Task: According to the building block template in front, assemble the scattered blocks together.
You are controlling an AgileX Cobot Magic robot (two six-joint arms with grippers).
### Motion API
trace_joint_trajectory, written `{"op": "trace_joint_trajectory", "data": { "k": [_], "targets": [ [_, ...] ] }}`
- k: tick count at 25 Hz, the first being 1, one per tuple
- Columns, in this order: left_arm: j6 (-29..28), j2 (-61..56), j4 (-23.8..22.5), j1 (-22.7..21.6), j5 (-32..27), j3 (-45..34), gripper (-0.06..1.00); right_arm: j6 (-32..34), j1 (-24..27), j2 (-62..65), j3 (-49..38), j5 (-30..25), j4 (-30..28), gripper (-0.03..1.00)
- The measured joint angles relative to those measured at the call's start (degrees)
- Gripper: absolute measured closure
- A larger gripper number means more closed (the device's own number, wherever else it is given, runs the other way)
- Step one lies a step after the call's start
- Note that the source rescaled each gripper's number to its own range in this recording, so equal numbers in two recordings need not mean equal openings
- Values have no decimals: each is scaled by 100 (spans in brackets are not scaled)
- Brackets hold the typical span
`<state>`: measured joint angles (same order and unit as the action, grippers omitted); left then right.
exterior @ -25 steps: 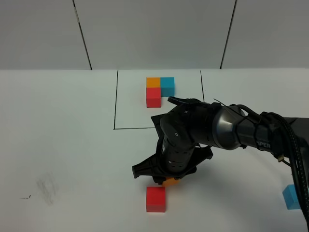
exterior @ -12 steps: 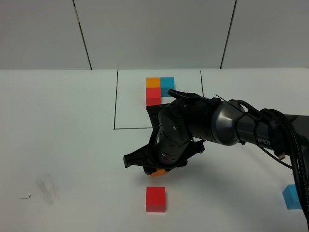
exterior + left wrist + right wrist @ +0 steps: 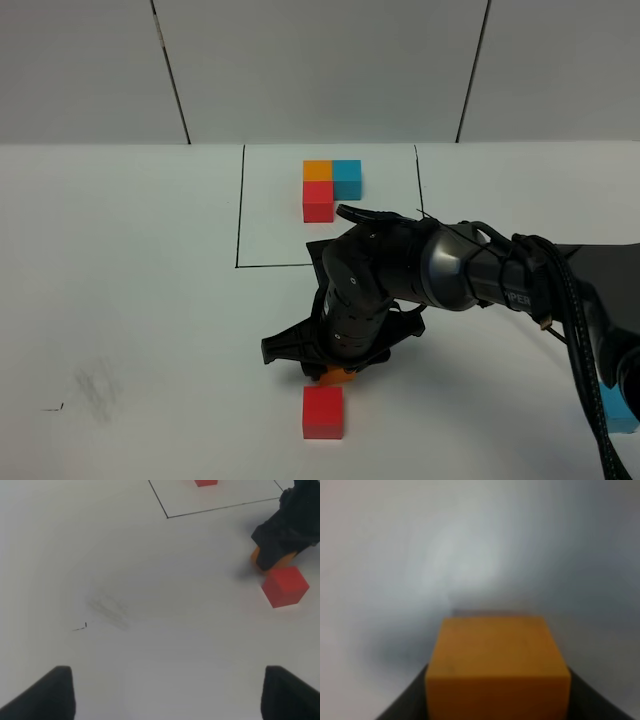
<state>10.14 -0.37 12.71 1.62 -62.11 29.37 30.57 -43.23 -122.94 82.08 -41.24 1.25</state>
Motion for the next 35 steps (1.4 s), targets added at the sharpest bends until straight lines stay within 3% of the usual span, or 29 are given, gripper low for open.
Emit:
{"op": "trace_joint_trajectory", "data": {
  "k": [12, 23, 35],
  "targets": [
    [0, 0, 0, 0, 0, 0, -1, 224, 0, 0, 0, -275, -251, 76],
    [-5, 0, 0, 0, 0, 0, -1, 242, -258, -4, 0, 66, -26, 76],
    [-5, 0, 0, 0, 0, 0, -1, 237, -262, -4, 0, -19, -5, 76]
  ]
}}
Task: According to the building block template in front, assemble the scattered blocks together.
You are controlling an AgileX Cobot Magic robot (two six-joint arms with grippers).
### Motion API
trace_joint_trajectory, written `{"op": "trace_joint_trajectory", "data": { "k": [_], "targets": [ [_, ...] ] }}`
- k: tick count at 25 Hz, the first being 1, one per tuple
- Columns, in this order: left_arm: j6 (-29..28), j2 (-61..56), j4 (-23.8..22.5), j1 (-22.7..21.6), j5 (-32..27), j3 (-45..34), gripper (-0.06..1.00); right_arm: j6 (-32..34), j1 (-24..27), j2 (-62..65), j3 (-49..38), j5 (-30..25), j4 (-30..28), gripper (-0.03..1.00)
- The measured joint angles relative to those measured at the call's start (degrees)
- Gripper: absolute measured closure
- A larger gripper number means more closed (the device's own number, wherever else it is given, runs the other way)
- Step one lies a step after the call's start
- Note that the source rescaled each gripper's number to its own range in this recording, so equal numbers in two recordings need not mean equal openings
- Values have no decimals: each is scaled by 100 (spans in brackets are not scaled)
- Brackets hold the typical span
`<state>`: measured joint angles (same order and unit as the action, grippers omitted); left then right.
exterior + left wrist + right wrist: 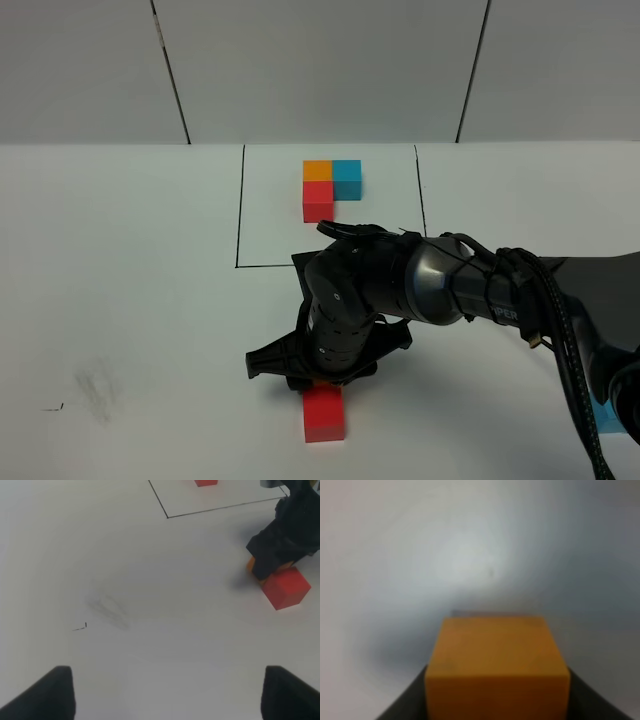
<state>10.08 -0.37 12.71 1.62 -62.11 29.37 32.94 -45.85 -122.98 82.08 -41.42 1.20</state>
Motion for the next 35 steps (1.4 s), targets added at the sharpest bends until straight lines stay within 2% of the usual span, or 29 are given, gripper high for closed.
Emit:
{"op": "trace_joint_trajectory", "data": {
  "k": [35],
  "targets": [
    [0, 0, 0, 0, 0, 0, -1, -307, 0, -261, 126, -87, 285, 76]
  ]
}}
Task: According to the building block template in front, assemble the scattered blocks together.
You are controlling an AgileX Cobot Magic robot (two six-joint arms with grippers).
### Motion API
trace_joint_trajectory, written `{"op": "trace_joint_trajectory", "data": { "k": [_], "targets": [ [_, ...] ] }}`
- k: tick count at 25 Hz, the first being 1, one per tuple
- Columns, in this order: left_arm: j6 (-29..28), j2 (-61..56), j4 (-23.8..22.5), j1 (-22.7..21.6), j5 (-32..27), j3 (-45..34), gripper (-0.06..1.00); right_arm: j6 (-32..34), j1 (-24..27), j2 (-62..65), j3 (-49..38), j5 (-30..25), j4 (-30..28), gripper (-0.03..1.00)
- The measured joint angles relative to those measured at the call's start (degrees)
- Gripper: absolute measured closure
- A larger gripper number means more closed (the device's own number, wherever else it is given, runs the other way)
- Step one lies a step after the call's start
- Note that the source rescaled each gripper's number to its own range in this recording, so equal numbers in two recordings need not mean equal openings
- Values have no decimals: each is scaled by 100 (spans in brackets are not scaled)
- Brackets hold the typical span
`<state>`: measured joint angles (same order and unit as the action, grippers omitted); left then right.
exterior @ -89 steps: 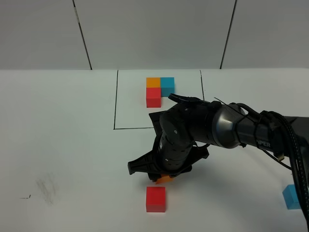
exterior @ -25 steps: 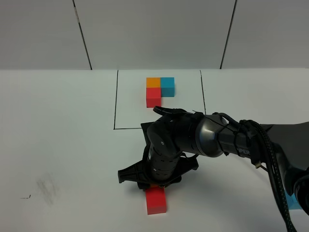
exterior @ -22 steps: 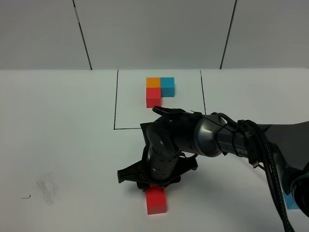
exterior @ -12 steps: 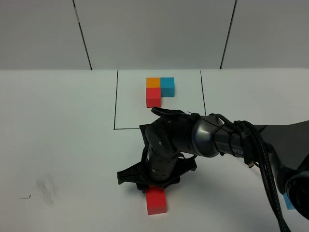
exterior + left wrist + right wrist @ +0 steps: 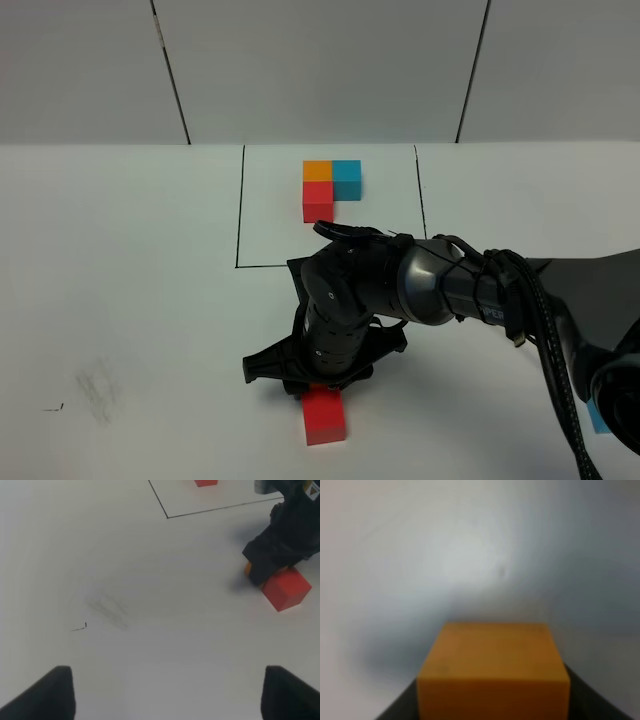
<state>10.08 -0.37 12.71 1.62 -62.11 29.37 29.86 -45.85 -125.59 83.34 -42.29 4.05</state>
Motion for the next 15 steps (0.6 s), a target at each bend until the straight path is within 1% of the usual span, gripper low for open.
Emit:
{"op": "trace_joint_trajectory", "data": {
  "k": [11, 15],
  "targets": [
    [0, 0, 0, 0, 0, 0, -1, -122, -3, -7, 0, -85, 13, 76],
    [0, 0, 0, 0, 0, 0, -1, -129, -80, -7, 0, -90, -62, 76]
  ]
}}
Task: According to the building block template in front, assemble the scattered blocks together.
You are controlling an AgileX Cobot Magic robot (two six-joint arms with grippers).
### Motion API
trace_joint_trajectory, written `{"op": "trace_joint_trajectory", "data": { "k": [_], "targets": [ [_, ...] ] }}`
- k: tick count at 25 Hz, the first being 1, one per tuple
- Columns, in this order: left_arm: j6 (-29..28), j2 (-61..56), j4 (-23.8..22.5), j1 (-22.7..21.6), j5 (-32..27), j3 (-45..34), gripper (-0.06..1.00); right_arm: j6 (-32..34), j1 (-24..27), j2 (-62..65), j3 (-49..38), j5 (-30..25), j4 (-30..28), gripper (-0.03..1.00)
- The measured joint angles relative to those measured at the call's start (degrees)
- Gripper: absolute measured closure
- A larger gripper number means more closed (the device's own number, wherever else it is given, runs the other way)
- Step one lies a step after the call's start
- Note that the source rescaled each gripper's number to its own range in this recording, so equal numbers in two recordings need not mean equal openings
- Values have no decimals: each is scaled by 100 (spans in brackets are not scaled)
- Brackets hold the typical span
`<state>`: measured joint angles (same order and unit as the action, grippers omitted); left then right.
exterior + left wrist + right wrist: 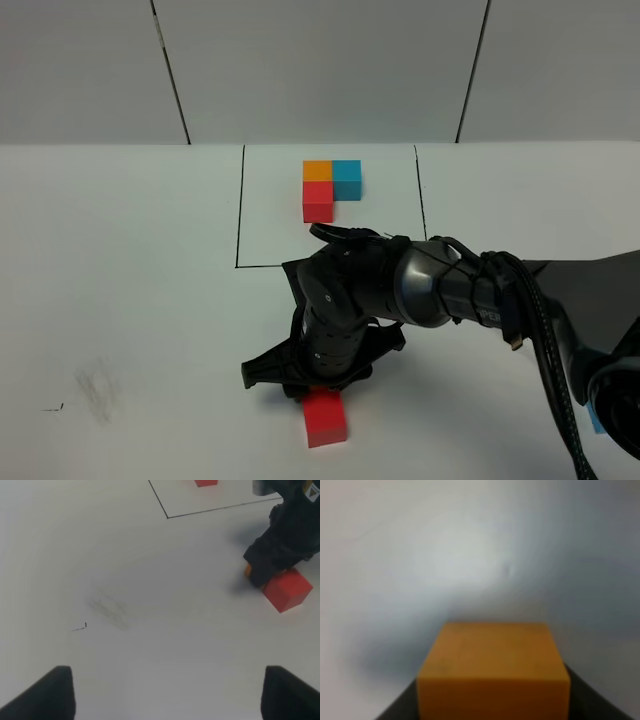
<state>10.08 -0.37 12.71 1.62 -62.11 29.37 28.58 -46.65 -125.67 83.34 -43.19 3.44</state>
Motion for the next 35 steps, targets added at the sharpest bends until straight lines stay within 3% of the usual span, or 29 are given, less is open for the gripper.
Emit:
{"op": "trace_joint_trajectory", "data": {
  "k": [35],
  "targets": [
    [0, 0, 0, 0, 0, 0, -1, -18, -317, 6, -73, 5, -84, 76]
  ]
}}
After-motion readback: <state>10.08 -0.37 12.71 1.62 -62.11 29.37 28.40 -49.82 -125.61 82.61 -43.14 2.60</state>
